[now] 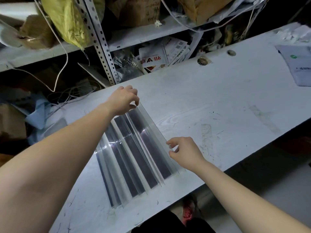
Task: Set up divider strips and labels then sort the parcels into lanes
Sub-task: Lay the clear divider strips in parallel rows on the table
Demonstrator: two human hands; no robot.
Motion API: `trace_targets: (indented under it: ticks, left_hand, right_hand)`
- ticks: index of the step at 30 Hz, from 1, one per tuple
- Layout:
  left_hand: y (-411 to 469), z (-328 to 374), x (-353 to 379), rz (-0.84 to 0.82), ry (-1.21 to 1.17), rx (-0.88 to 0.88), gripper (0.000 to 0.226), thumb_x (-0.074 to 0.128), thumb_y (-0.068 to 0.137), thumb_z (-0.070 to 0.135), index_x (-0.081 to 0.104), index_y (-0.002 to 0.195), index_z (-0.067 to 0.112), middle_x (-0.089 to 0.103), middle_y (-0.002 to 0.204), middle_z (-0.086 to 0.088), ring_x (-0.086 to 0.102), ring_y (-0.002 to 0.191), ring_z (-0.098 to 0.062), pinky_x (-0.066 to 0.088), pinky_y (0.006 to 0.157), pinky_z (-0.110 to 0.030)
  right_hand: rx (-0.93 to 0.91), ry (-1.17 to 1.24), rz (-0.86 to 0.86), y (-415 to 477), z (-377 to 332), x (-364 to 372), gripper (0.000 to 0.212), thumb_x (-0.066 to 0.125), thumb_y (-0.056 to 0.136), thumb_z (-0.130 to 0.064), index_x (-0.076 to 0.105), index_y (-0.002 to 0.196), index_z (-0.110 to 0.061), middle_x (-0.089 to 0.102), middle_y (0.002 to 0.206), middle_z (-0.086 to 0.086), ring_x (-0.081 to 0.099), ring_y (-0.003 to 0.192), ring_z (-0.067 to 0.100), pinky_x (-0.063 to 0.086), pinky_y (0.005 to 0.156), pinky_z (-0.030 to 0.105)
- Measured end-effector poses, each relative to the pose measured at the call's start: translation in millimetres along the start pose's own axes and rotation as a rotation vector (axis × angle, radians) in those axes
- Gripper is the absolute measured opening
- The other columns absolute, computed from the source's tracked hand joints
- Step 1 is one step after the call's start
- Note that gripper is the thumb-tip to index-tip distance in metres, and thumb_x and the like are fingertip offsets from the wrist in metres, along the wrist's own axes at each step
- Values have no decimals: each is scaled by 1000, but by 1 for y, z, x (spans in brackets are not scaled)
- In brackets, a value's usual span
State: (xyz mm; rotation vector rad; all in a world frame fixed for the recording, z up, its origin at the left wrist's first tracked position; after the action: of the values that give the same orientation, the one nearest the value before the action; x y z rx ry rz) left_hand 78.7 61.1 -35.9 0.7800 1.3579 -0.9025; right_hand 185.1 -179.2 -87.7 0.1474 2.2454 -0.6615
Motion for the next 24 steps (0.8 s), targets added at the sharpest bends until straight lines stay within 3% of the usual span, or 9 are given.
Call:
trace_targets:
  ticks: [3, 7, 12, 21, 24]
  left_hand:
    - [3, -3, 3, -4, -40, -14, 2, 76, 88, 20, 75, 90, 21, 62, 95, 3, 55, 98, -23, 42, 79, -37]
    - [9, -10, 7, -30, -177, -88, 8, 71, 92, 10, 72, 88, 17, 58, 96, 2, 58, 92, -24, 52, 75, -40]
    - [28, -6, -5, -20, -201, -73, 8, 71, 92, 7, 73, 90, 15, 57, 95, 0, 57, 86, -23, 53, 78, -43]
    - [87, 22, -41, 56, -177, -63, 8, 72, 89, 2, 74, 94, 8, 55, 97, -1, 55, 89, -21, 46, 80, -33]
    - [116, 35, -46, 64, -153, -73, 8, 74, 89, 3, 75, 94, 8, 61, 101, -3, 60, 95, -25, 52, 84, -38]
  right_hand:
    - [22, -8, 24, 2, 6, 1, 36, 65, 92, -15, 72, 125, -25, 72, 101, -11, 69, 84, 11, 59, 77, 31]
    - [24, -72, 24, 2, 11, -4, 36, 62, 95, -15, 70, 128, -26, 73, 109, -8, 68, 89, 12, 53, 77, 25]
    - [41, -117, 23, 1, 27, -23, 33, 59, 97, -18, 69, 128, -27, 72, 111, -10, 62, 86, 10, 50, 76, 25]
    - [54, -103, 87, -3, 80, -89, 29, 57, 99, -22, 70, 124, -30, 63, 96, -21, 61, 83, 5, 51, 82, 27]
    - [55, -93, 94, -1, 107, -115, 29, 58, 97, -21, 71, 122, -30, 66, 98, -20, 63, 84, 5, 54, 83, 29]
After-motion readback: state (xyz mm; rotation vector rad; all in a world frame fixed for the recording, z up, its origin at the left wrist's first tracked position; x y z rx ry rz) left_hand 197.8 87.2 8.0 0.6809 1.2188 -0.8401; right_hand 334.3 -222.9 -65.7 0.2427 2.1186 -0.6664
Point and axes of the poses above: each hand's wrist, its own y-axis towards the middle knuckle, its own x-axis out of the palm, z = x × y, the point moved 9 cm from there along y, towards the middle knuckle
